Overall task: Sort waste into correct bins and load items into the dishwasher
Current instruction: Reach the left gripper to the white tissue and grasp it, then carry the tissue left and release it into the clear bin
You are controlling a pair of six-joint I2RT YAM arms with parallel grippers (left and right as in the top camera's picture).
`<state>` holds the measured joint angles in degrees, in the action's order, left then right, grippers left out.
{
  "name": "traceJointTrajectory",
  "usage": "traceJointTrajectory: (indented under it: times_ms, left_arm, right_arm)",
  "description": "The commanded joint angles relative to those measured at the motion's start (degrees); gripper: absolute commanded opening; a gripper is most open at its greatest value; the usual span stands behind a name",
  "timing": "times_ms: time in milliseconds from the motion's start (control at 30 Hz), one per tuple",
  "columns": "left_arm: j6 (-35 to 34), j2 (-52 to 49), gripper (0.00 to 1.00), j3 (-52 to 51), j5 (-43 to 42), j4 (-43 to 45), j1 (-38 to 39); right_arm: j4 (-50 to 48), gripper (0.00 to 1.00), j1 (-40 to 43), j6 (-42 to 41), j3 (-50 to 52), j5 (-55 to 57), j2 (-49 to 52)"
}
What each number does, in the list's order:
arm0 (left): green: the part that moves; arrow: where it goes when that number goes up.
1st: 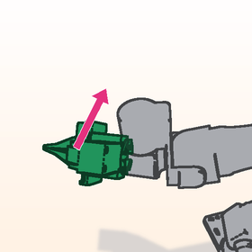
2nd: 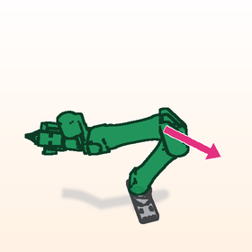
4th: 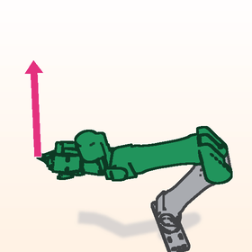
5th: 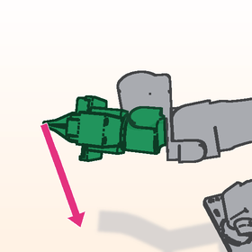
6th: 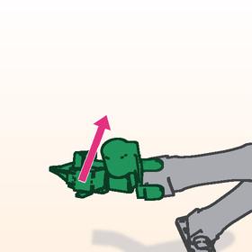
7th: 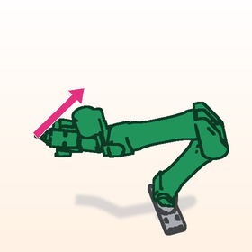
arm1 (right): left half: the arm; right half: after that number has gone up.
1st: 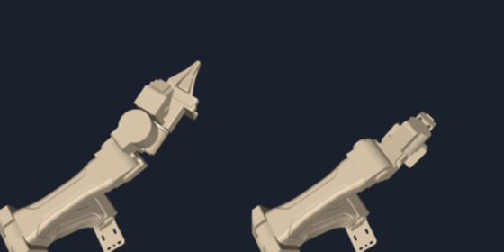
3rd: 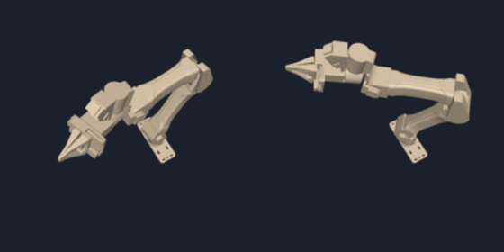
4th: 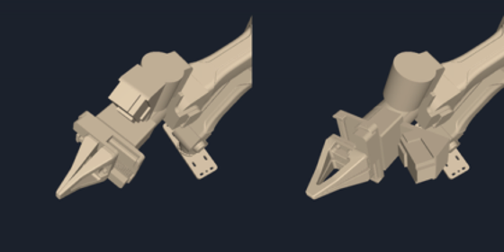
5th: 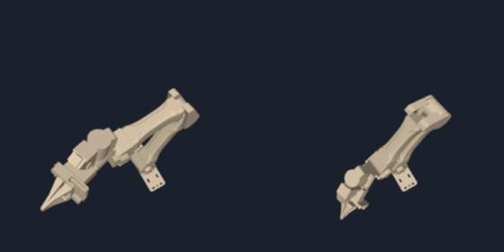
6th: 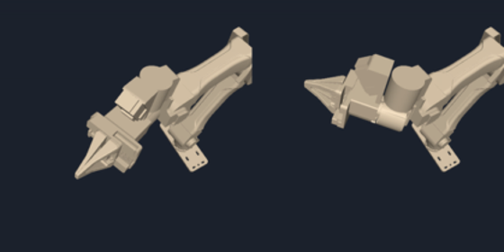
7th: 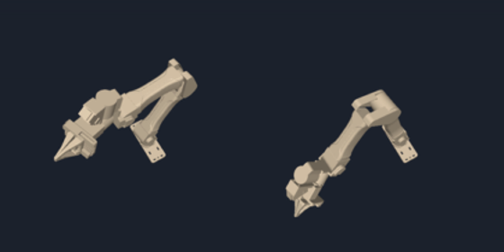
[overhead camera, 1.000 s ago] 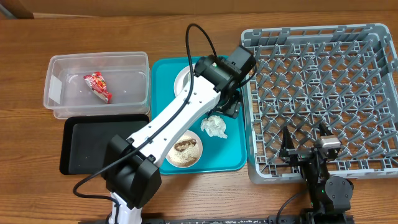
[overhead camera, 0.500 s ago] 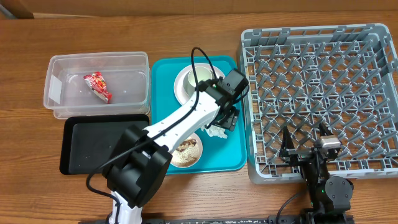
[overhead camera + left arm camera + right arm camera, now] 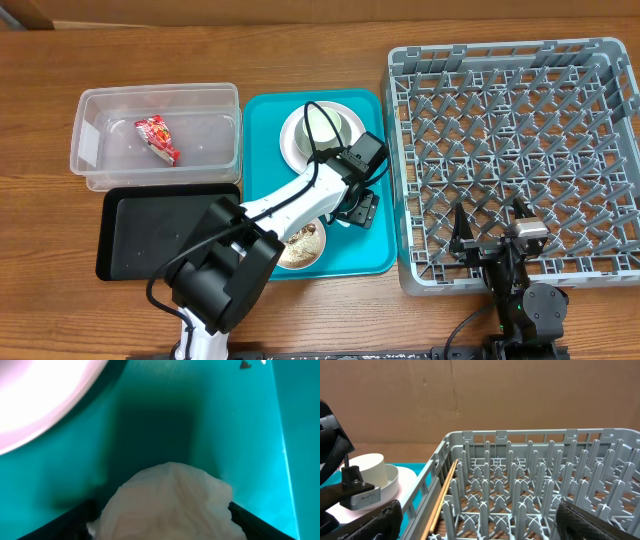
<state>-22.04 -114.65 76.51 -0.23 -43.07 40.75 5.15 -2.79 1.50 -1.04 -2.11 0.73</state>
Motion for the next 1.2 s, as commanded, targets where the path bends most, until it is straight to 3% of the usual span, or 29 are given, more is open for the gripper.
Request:
traceJointTrajectory:
  times_ms: [0, 133, 400, 567, 833, 1000, 1167]
  left_arm:
    - [0.6, -0.9, 0.79, -0.7, -1.3, 0.3, -0.2]
    - [0.6, -0.9, 0.56, -0.7, -1.3, 0.5, -0.2]
    - [0.7, -0.8, 0.34, 0.6, -1.3, -0.5, -0.3]
    - [1.1, -0.6, 0.04, 6.8, -0.3, -5.5, -0.9]
    - [1.1, -0.3, 0.04, 23.9, 8.7, -18.7, -5.9]
    - [0.8, -0.2, 0.04, 32.1, 11.1, -24.7, -13.6]
    - [-1.9, -0.2, 0.04, 33.7, 10.7, -27.3, -23.7]
  right_arm:
    - [-0.5, 1.0, -0.4, 0.0, 0.6, 0.1, -0.6]
    - [-0.5, 1.0, -0.4, 0.0, 0.6, 0.1, -0.6]
    - [-0.5, 1.0, -0.4, 0.0, 0.6, 0.1, -0.6]
    - [-0.5, 1.0, -0.4, 0.0, 0.6, 0.1, -0.6]
    - [-0.5, 1.0, -0.4, 0.0, 0.6, 0.1, -0.6]
    - [-0.5, 1.0, -0.4, 0.0, 0.6, 0.1, -0.6]
    - [-0.5, 1.0, -0.4, 0.0, 0.6, 0.1, -0.6]
